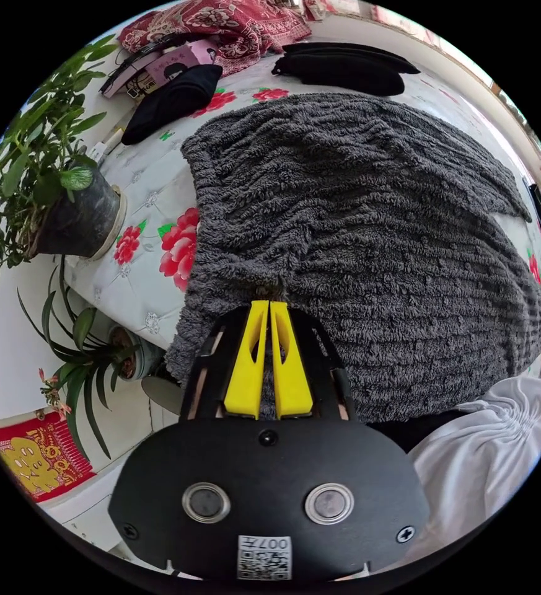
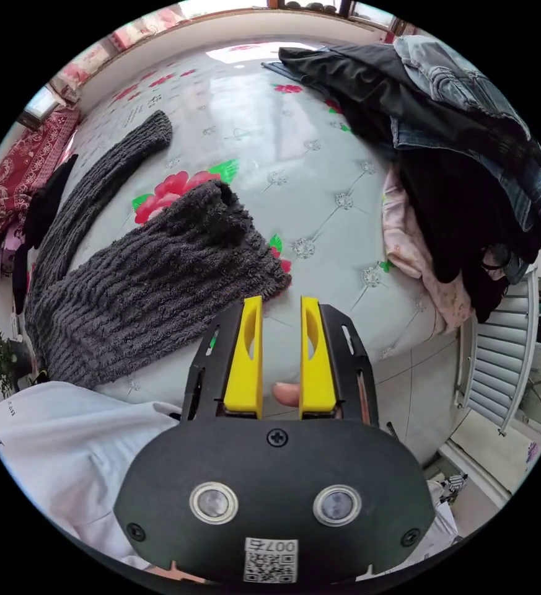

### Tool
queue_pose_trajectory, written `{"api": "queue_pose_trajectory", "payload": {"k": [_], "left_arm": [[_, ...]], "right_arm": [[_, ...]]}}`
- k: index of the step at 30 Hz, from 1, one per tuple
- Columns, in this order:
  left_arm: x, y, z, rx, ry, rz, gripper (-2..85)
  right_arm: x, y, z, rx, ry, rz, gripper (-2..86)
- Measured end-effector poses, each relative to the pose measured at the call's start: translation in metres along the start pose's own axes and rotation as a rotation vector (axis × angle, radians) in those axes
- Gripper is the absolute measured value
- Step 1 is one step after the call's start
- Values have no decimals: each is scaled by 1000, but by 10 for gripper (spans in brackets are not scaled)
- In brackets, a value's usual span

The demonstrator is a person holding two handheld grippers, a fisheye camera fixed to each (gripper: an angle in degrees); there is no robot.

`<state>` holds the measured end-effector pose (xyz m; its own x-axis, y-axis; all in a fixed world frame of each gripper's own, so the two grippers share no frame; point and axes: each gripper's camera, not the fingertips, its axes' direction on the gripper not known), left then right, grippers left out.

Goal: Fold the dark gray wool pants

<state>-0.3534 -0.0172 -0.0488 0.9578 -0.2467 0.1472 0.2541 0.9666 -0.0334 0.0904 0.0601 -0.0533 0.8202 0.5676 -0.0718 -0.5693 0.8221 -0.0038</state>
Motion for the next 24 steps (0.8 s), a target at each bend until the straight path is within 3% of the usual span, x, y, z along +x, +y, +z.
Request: {"api": "queue_pose_trajectory", "payload": {"k": [4,8,12,14,17,21,24], "left_arm": [[-7,-7,-33,138,23,-19,-10],[-15,-43,-31,172,27,-42,-10],[-19,-86,17,44,7,-46,-10],[-21,-96,49,-76,5,-62,-10],[-30,-103,45,-45,41,-108,-9],[-46,-122,-10,237,85,-126,-5],[-45,-171,-13,263,23,-35,10]], "right_arm": [[-61,-13,-3,95,-98,-199,58],[-130,-41,31,39,-109,-396,70],[-151,-72,77,-161,-88,-373,76],[-154,-80,68,-155,-96,-373,77],[-165,-94,29,-23,-108,-430,81],[-197,-150,-5,167,-76,-523,89],[-237,-211,3,201,-81,-610,98]]}}
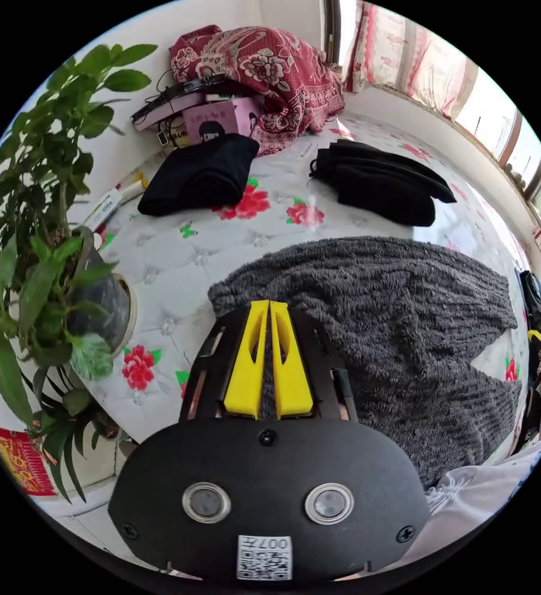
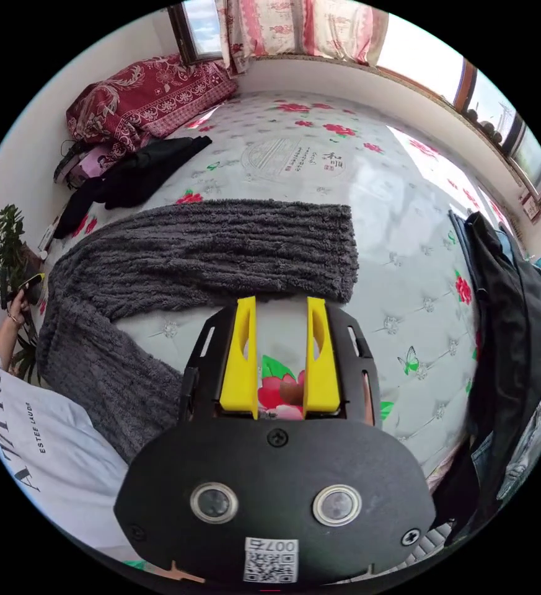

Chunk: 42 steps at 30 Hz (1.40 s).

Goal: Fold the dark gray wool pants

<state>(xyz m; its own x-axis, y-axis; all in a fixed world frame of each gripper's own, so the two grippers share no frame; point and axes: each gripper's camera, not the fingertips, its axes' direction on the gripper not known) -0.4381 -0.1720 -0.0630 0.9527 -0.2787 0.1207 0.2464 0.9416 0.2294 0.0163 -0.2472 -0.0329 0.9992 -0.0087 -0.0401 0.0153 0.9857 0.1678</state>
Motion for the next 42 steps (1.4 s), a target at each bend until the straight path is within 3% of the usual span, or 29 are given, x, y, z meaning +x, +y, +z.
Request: {"api": "queue_pose_trajectory", "payload": {"k": [7,10,13,15,20,24,29,34,39,42], "left_arm": [[18,-75,106,-310,-106,140,78],[20,-72,107,-223,-32,208,33],[31,-65,105,-228,-111,279,-3],[22,-62,96,-239,-59,237,-8],[-30,-36,-13,92,77,18,-10],[-64,26,-122,340,156,-47,-10],[-87,132,-198,449,202,-59,-10],[-97,242,-180,293,261,-164,-9],[-80,328,-61,-151,194,-211,-3],[-83,340,-54,-175,185,-258,5]], "right_arm": [[8,-126,88,-146,-29,-21,112],[5,-140,127,-253,9,-38,104],[5,-134,132,-237,-15,-32,75],[4,-126,117,-186,-34,-31,46],[13,-89,7,145,-154,-16,23],[9,-21,-110,396,-134,-92,20],[5,108,-195,569,-79,-120,22],[2,263,-177,432,-41,38,33],[29,397,-59,-68,-88,452,65],[46,429,-63,0,-108,606,83]]}}
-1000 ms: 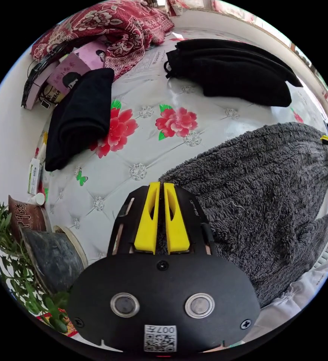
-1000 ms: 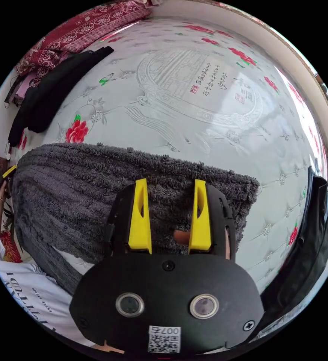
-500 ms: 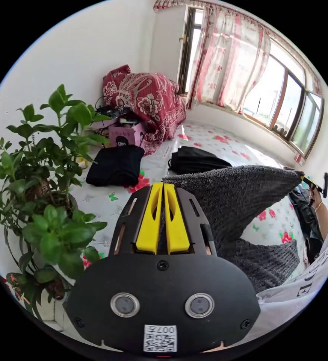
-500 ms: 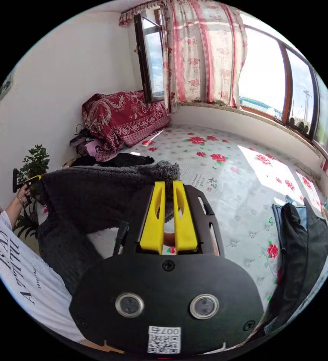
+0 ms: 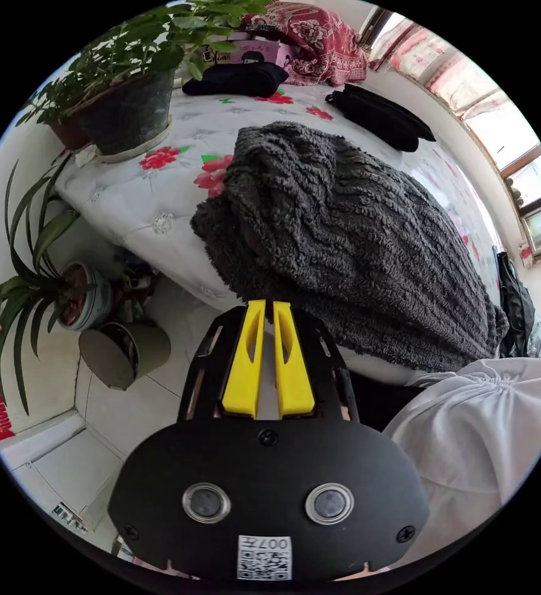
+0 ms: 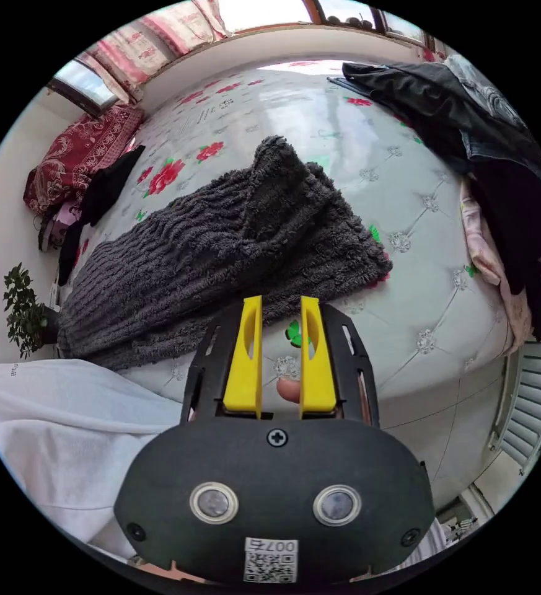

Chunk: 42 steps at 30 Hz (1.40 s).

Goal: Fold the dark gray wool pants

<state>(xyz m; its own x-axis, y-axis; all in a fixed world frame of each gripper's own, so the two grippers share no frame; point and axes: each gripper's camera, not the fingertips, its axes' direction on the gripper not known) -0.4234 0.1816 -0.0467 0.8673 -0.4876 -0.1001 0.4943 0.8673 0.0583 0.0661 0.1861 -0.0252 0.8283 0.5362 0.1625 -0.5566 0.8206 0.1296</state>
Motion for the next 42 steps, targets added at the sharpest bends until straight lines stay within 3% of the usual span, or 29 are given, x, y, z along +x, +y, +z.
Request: {"api": "queue_pose_trajectory", "payload": {"k": [6,11,14,22,25,27,29,31,34,36,40,42], "left_arm": [[-16,-18,-27,95,35,-69,37],[-22,-23,-36,127,97,-131,52],[-21,-23,-36,116,85,-135,54],[-42,-21,-40,150,145,-200,73],[-53,-23,-35,164,205,-241,85],[-59,-28,-28,176,232,-270,94],[-62,-33,-24,171,241,-288,102],[-61,-39,-23,162,225,-285,109],[-56,-48,-22,166,197,-277,119],[-50,-59,-16,132,146,-276,113],[-34,-72,-10,80,69,-237,42],[-22,-70,-32,163,46,-144,13]], "right_arm": [[6,-38,-17,168,-84,19,106],[5,-89,28,55,13,69,101],[17,-103,52,-34,-61,127,64],[-10,-74,-89,402,-58,-190,17],[22,-63,-71,278,42,-119,27],[54,-68,-19,-37,132,27,45],[62,-67,-15,-41,269,141,55],[46,-67,-32,98,285,128,59],[-10,-92,-39,209,92,-113,64],[-68,-131,-17,119,-116,-323,70],[-157,-189,26,-10,-371,-511,75],[-217,-222,57,-127,-482,-609,76]]}}
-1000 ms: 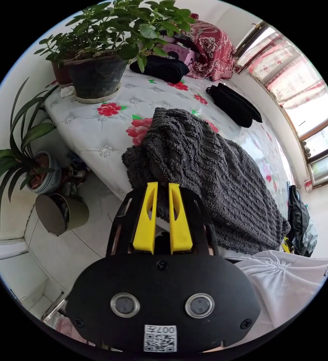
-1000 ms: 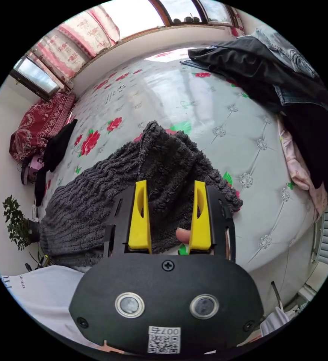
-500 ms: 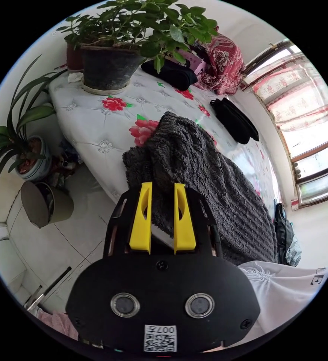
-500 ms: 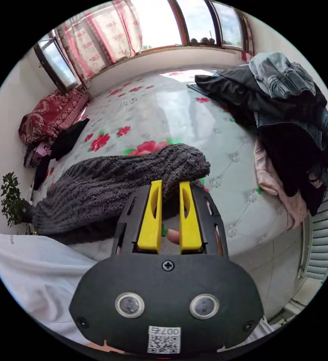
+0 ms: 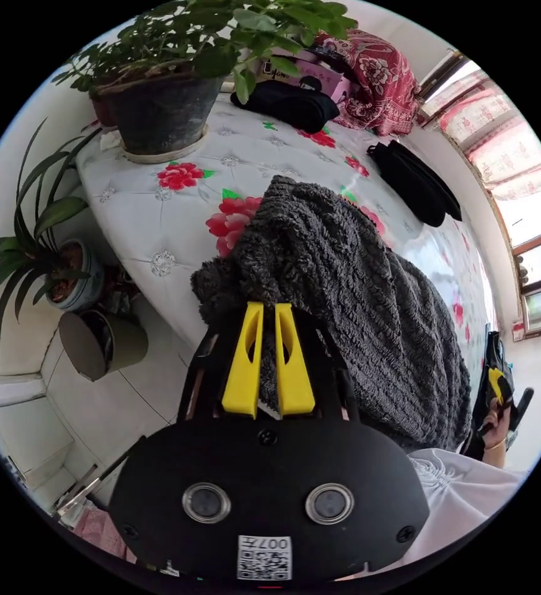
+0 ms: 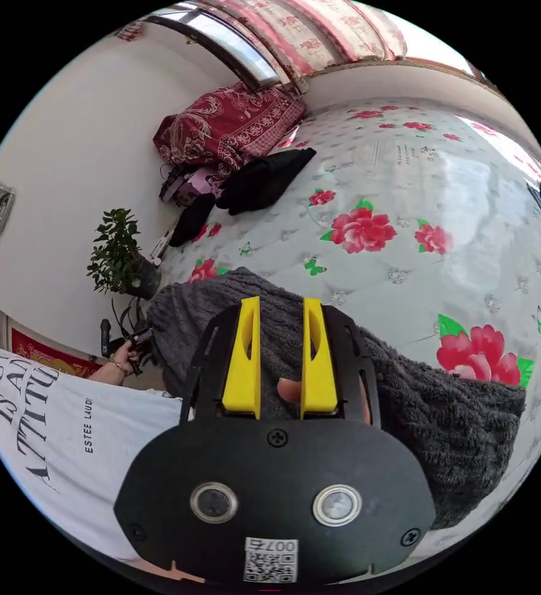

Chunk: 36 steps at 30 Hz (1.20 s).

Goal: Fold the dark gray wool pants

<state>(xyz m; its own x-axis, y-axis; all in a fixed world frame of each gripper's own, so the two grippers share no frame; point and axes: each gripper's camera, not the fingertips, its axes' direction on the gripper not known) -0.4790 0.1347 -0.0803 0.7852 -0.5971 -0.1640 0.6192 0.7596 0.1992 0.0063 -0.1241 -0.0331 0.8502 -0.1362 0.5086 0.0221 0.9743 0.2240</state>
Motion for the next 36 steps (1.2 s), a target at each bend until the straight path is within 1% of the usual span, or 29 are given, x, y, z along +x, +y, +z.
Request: {"api": "queue_pose_trajectory", "payload": {"k": [1,3,5,6,7,9,10,12,13,15,17,21,23,25,26,30,33,34,36], "left_arm": [[1,2,-8,24,12,21,7],[-7,14,-49,97,94,66,-1],[-23,31,-68,105,101,44,-4],[-39,43,-69,82,100,-1,-4],[-48,49,-65,59,102,-32,-4],[-78,71,-37,-47,114,-196,-2],[-81,74,-30,-65,121,-217,-1],[-76,76,-10,-96,105,-202,1],[-73,76,-6,-105,96,-190,1],[-67,73,4,-128,73,-172,3],[-68,71,6,-135,80,-185,3],[-63,66,4,-148,69,-200,2],[-54,56,0,-129,65,-177,1],[-43,41,-3,-115,54,-136,0],[-35,28,-2,-93,61,-97,0],[-2,-27,22,-29,171,28,-1],[24,-64,38,-31,155,78,-2],[26,-69,37,-23,172,77,-2],[26,-79,14,50,246,74,-3]], "right_arm": [[-4,-14,12,-30,-14,-18,76],[-16,-60,51,-134,-60,-85,77],[-19,-87,75,-190,-100,-97,77],[-17,-102,90,-232,-123,-86,77],[-15,-108,98,-257,-122,-78,76],[-14,-129,129,-350,-115,-88,74],[-15,-133,137,-375,-115,-93,73],[-18,-146,164,-473,-124,-108,71],[-17,-150,169,-492,-132,-106,70],[-16,-163,190,-565,-187,-79,66],[-17,-171,204,-624,-233,-71,60],[-25,-177,238,-732,-250,-77,37],[-26,-183,239,-715,-263,-70,26],[-16,-195,223,-616,-266,-53,17],[-4,-207,208,-537,-264,-25,13],[43,-235,151,-303,-185,123,14],[62,-233,129,-208,-179,217,23],[63,-231,126,-202,-179,224,25],[63,-215,110,-160,-139,214,32]]}}
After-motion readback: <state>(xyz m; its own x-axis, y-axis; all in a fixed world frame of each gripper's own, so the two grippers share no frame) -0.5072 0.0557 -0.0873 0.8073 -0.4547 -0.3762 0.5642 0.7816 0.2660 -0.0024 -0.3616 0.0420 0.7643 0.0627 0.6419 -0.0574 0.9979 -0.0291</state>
